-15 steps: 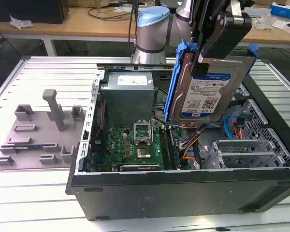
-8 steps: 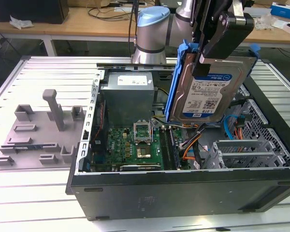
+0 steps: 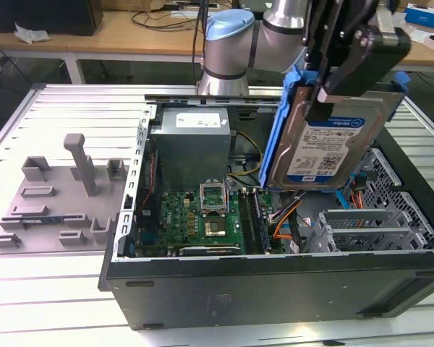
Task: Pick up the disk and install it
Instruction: 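Insert the disk into the insertion slot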
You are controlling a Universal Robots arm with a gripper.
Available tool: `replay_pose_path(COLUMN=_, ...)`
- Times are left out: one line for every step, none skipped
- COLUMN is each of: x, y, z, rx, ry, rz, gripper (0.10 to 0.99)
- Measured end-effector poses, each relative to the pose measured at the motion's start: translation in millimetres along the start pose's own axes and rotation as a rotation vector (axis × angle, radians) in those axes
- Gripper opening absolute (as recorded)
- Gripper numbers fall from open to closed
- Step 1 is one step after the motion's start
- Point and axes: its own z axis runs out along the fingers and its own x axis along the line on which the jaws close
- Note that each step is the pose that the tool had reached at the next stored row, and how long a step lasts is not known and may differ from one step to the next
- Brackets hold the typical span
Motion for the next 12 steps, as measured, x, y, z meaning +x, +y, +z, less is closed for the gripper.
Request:
replay_pose_path(x=0.6, y=-5.1, z=-0.1, rx=0.000, ry=0.0001, rz=0.000, gripper=0.365)
replay_pose_path(x=0.9, y=-7.6, z=-0.1, rx=0.000, ry=0.0000, rz=0.000, gripper=0.365)
replay_pose_path(x=1.2, y=-9.8, z=-0.2, rx=0.000, ry=0.0001, rz=0.000, gripper=0.365)
replay_pose_path(x=1.3, y=-12.6, z=-0.2, rx=0.000, ry=0.0000, rz=-0.002, gripper=0.365)
replay_pose_path(x=1.4, y=-13.7, z=-0.3, rx=0.000, ry=0.0002, rz=-0.003, gripper=0.365)
replay_pose_path(x=1.5, y=-15.3, z=-0.3, rx=0.001, ry=0.0001, rz=-0.004, gripper=0.365)
replay_pose_path(x=1.7, y=-17.3, z=-0.3, rx=0.001, ry=0.0001, rz=-0.006, gripper=0.365)
replay_pose_path(x=1.9, y=-19.2, z=-0.3, rx=0.002, ry=0.0001, rz=-0.008, gripper=0.365)
replay_pose_path(x=2.0, y=-21.2, z=-0.2, rx=0.003, ry=0.0001, rz=-0.011, gripper=0.365)
replay_pose_path(x=2.3, y=-23.3, z=-0.3, rx=0.004, ry=0.0004, rz=-0.014, gripper=0.365)
replay_pose_path(x=2.8, y=-25.8, z=-0.2, rx=0.005, ry=0.0003, rz=-0.017, gripper=0.365)
replay_pose_path(x=3.2, y=-27.6, z=-0.2, rx=0.006, ry=0.0003, rz=-0.018, gripper=0.365)
